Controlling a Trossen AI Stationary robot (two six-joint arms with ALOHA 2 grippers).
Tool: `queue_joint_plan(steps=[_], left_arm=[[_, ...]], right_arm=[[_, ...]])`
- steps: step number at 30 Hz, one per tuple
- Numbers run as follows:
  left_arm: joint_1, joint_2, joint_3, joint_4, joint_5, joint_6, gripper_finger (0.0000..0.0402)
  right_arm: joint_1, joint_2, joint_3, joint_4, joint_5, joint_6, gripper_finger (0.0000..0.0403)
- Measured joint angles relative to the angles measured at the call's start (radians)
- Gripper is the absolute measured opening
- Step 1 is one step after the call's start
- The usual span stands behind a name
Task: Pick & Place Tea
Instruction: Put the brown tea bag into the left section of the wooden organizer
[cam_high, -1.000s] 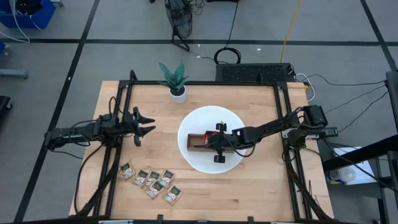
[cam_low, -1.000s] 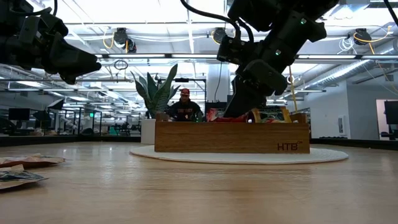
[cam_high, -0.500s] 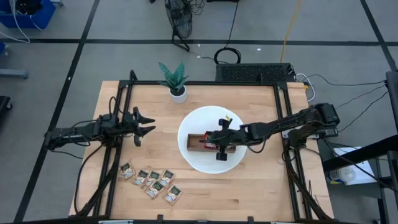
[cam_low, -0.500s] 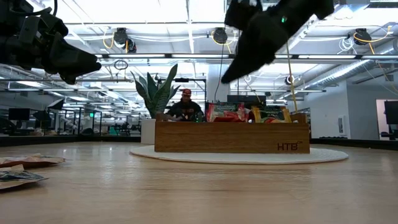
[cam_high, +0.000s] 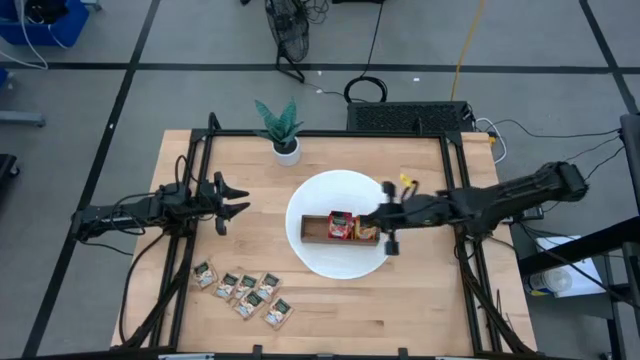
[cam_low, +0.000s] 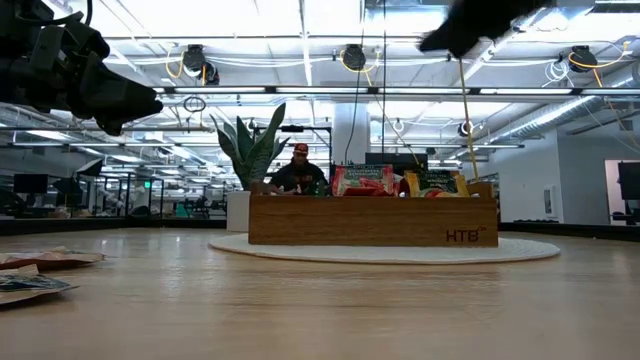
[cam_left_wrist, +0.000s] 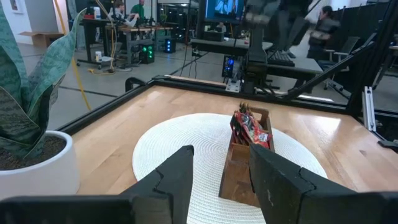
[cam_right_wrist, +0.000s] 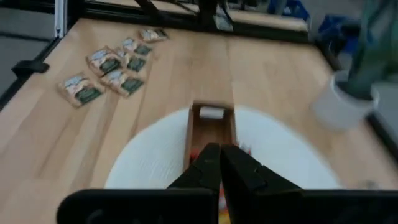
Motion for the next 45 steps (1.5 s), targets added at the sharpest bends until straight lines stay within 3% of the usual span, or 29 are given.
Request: queue_joint_plan(steps=[3,8,11,13,23,30,45], left_arm=[[0.0,0.0,0.0,0.0,0.0,0.0,0.0157],[0.0,0.0,0.0,0.0,0.0,0.0,0.0157],[0.0,0.0,0.0,0.0,0.0,0.0,0.0157],[0.0,0.0,0.0,0.0,0.0,0.0,0.0157],[0.0,0.0,0.0,0.0,0.0,0.0,0.0157],[0.0,0.0,0.0,0.0,0.0,0.0,0.0157],[0.0,0.0,0.0,0.023,0.0,0.0,0.0157]], right_arm=[[0.002,-0.109,-0.176,0.127,-0.004,0.064,0.0001],[-0.007,-0.286,-0.489,0.553,-0.012,0.057,0.0001],[-0.046,-0.387,-0.633,0.761,-0.1,0.039,0.0004],[-0.087,-0.453,-0.696,0.811,-0.157,0.039,0.0004],[-0.228,-0.649,-0.781,0.747,-0.314,0.031,0.0004],[-0.257,-0.782,-0.783,0.577,-0.315,0.001,0.0002],[-0.256,-0.787,-0.785,0.533,-0.315,0.073,0.0004]])
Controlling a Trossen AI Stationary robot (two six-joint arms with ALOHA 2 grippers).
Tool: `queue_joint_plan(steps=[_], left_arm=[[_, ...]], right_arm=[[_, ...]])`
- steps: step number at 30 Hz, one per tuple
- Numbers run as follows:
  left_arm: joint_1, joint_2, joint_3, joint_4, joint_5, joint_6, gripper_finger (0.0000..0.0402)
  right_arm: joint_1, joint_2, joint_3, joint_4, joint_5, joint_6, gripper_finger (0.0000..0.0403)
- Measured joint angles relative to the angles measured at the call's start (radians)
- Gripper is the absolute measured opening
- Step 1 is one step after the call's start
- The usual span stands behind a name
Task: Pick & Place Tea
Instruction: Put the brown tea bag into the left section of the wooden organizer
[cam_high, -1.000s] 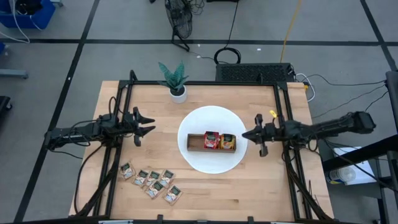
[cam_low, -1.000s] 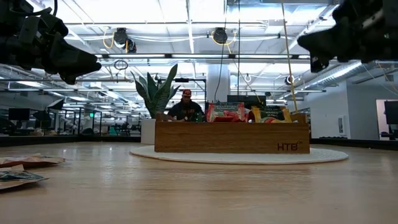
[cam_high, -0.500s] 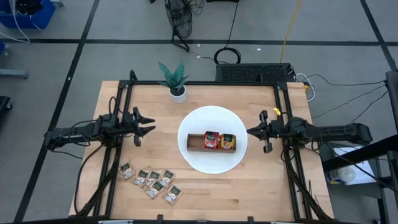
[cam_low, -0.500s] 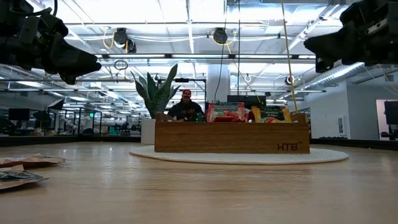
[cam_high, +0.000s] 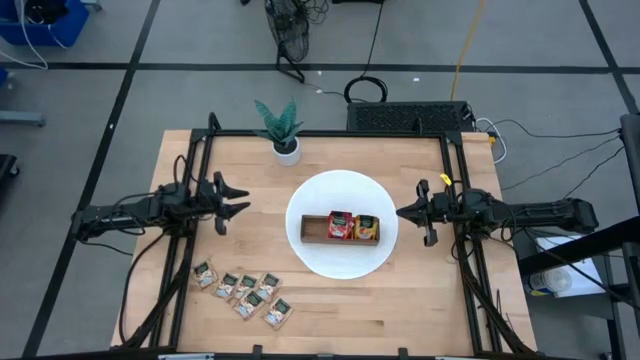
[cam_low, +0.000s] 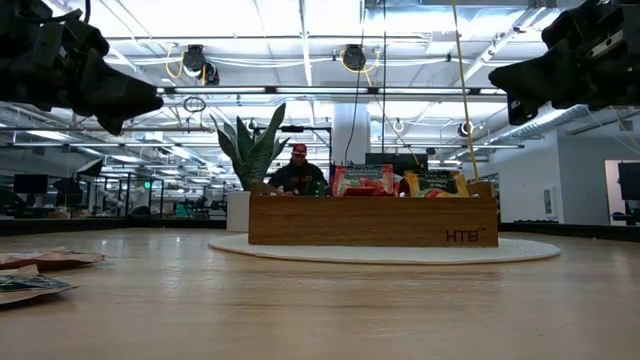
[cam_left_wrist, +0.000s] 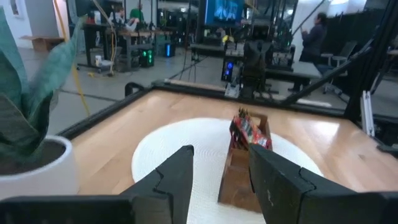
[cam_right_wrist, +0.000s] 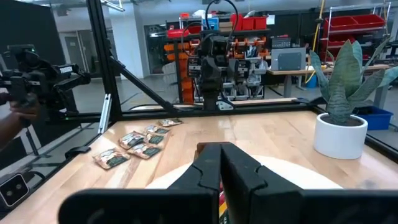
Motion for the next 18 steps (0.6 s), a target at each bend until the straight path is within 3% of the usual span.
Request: queue_joint_plan(steps=[9,12,16,18], left_arm=[[0.0,0.001,0.0,0.016,0.0,-0.063,0.0157],[0.0,0.001,0.0,0.016,-0.001,-0.174,0.0157],[-0.007,0.035,0.047,-0.016,0.13,-0.331,0.0156],[-0.028,0.098,0.115,-0.11,0.145,-0.409,0.0154]], right_arm=[[0.0,0.0,0.0,0.0,0.0,0.0,0.0004],[0.0,0.0,-0.001,0.0,0.0,0.0,0.0003],[0.0,0.0,-0.001,0.0,0.0,0.0,0.0002],[0.0,0.0,-0.001,0.001,0.0,0.0,0.0003]])
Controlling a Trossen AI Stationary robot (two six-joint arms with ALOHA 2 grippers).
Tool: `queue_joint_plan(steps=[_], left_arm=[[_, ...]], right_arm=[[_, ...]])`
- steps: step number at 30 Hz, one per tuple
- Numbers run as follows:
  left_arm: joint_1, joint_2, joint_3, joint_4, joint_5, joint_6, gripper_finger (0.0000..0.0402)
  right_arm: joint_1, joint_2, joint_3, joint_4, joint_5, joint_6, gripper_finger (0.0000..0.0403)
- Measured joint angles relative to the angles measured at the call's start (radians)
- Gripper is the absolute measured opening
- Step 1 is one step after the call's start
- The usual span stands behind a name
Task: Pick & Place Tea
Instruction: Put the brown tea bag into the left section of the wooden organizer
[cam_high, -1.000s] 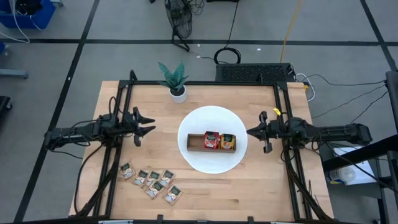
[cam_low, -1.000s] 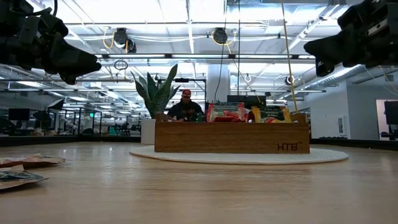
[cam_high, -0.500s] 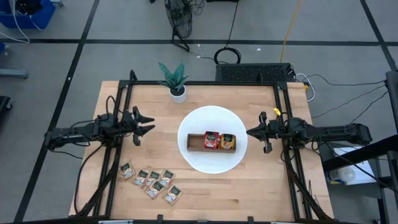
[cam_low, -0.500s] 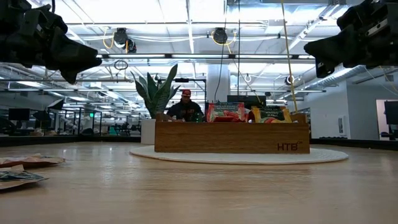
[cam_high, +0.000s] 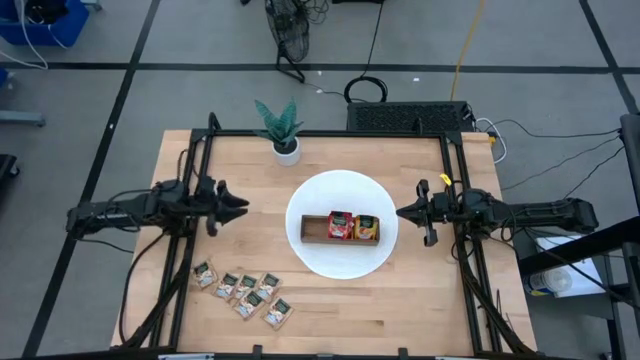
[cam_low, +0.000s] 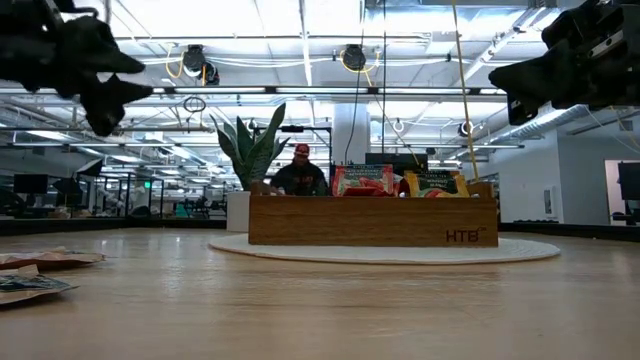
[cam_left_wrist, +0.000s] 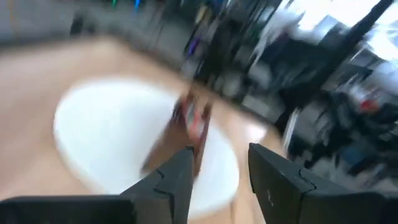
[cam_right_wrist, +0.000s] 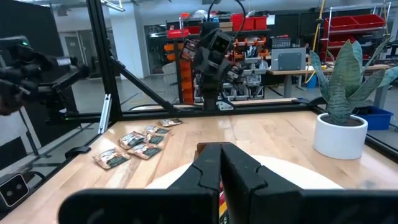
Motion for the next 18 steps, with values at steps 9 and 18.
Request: queue_joint_plan(steps=[9,18], left_arm=[[-0.281,0.657,0.393,-0.739,-0.06,-0.27,0.0012],[-0.656,1.205,0.501,-0.971,0.239,-0.69,0.0003]], right_arm=[[0.0,0.0,0.0,0.002,0.0,0.0,0.0002],[0.0,0.0,0.0,0.003,0.0,0.0,0.0002]])
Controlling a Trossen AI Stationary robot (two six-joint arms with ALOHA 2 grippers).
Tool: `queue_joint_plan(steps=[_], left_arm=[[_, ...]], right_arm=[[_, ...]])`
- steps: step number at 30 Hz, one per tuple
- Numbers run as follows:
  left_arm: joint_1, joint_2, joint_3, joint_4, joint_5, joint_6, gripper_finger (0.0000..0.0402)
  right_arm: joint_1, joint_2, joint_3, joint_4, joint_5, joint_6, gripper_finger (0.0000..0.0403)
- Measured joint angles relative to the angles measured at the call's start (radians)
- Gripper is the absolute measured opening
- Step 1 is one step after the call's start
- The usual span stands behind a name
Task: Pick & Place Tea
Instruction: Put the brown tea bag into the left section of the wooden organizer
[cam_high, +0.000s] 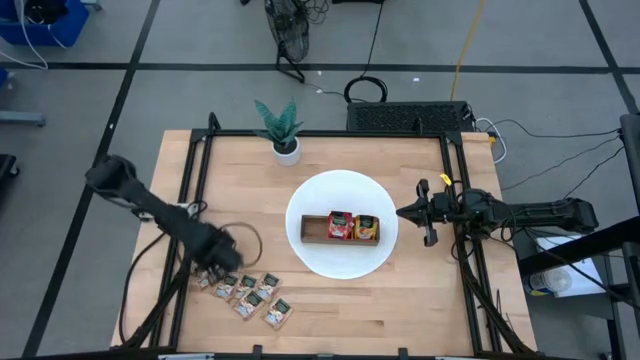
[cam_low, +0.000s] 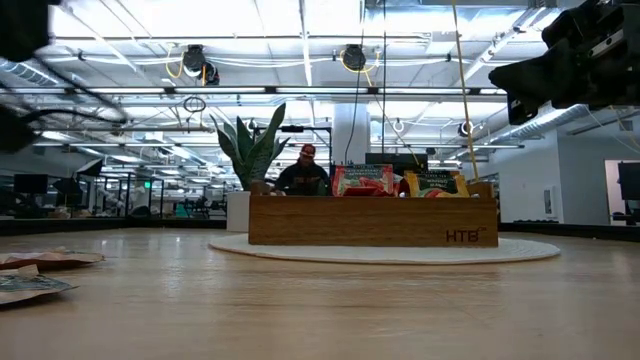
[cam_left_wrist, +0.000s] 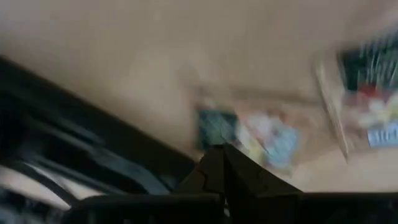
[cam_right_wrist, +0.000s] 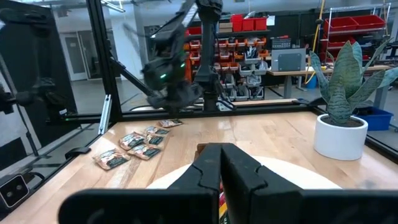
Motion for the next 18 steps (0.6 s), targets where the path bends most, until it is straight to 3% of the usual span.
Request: queue_joint_plan(steps=[5,9,13,18], left_arm=[[-0.138,0.113,0.016,0.047,0.121,-0.219,0.0002],[-0.195,0.156,0.016,0.144,0.12,-0.352,0.0002],[-0.221,0.199,0.018,0.248,0.083,-0.395,0.0002],[-0.2,0.263,0.02,0.239,0.08,-0.372,0.0002]], right_arm=[[0.0,0.0,0.0,0.0,0.0,0.0,0.0004],[0.0,0.0,0.0,0.0,0.0,0.0,0.0003],[0.0,0.0,0.0,0.0,0.0,0.0,0.0002],[0.0,0.0,0.0,0.0,0.0,0.0,0.0002]])
